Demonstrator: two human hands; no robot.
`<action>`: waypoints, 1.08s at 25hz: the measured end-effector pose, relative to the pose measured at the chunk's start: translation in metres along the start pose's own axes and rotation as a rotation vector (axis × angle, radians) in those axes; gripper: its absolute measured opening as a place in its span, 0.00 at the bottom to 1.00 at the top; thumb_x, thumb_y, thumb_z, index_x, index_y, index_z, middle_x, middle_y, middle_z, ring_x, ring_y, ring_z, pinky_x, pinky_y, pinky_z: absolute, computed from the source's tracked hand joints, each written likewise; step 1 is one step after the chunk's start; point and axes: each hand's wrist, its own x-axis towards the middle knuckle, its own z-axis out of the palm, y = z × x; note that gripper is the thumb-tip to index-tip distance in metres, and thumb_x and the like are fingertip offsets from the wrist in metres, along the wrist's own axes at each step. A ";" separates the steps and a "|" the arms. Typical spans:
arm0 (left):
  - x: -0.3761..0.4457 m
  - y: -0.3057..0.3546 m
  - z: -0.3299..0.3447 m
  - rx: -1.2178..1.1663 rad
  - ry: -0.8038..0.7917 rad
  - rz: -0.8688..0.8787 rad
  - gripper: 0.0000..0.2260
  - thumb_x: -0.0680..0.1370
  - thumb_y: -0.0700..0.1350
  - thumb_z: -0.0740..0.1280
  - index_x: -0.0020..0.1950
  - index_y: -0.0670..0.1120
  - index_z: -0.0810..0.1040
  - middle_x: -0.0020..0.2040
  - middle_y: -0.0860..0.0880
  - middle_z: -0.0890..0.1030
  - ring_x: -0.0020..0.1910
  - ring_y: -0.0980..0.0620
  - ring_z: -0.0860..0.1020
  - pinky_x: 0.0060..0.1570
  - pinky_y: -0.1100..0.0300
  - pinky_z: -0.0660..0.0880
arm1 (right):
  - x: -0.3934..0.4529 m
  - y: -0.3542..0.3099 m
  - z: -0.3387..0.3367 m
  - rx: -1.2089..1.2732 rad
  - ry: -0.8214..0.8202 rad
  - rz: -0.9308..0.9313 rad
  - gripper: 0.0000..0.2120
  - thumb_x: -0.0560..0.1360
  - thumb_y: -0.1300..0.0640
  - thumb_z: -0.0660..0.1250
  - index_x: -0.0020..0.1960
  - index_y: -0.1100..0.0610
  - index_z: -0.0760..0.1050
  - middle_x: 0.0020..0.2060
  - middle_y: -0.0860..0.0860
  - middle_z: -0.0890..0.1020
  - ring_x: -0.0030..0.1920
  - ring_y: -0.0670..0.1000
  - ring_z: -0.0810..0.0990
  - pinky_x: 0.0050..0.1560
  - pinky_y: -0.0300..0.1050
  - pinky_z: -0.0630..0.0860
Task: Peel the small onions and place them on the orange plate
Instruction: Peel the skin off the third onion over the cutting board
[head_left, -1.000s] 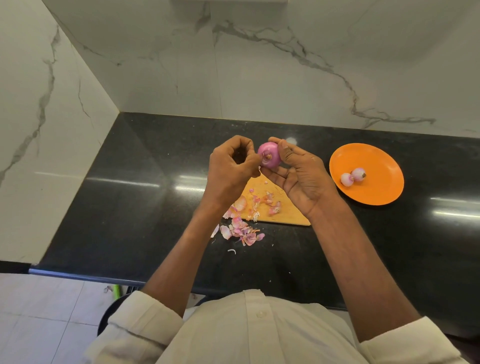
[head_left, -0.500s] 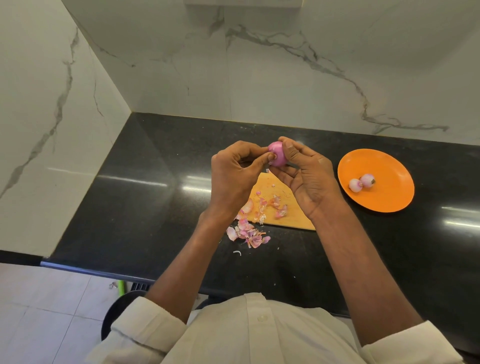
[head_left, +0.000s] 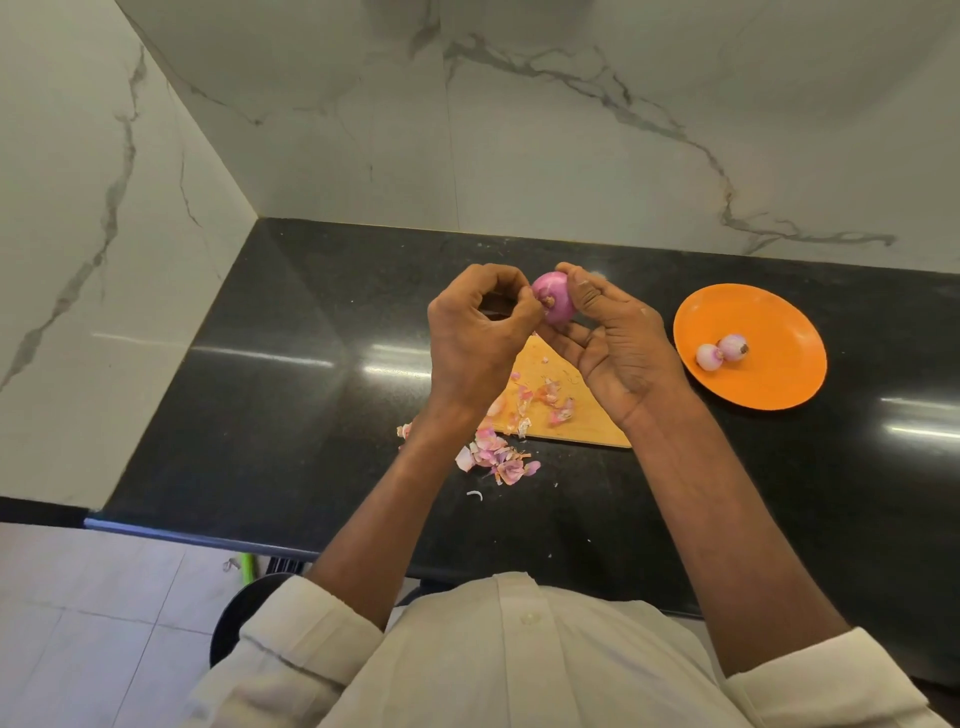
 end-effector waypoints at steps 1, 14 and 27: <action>0.000 -0.001 -0.001 -0.011 -0.008 -0.014 0.02 0.79 0.38 0.74 0.51 0.40 0.84 0.44 0.48 0.84 0.42 0.56 0.82 0.47 0.63 0.81 | 0.000 0.001 0.000 0.009 -0.002 0.007 0.13 0.80 0.60 0.71 0.64 0.62 0.82 0.58 0.61 0.86 0.57 0.61 0.87 0.59 0.55 0.84; 0.003 0.004 0.000 0.113 -0.031 0.093 0.05 0.80 0.40 0.77 0.54 0.41 0.88 0.45 0.49 0.87 0.42 0.54 0.86 0.46 0.56 0.86 | -0.002 -0.002 0.000 -0.081 0.029 -0.093 0.16 0.79 0.59 0.72 0.65 0.62 0.82 0.59 0.60 0.86 0.57 0.58 0.88 0.52 0.49 0.86; 0.009 0.012 0.002 0.214 -0.054 0.029 0.02 0.77 0.42 0.75 0.46 0.46 0.83 0.39 0.54 0.82 0.38 0.54 0.81 0.41 0.54 0.83 | -0.004 -0.003 -0.001 -0.038 0.026 -0.057 0.16 0.79 0.60 0.72 0.65 0.62 0.81 0.57 0.60 0.87 0.58 0.59 0.88 0.56 0.51 0.86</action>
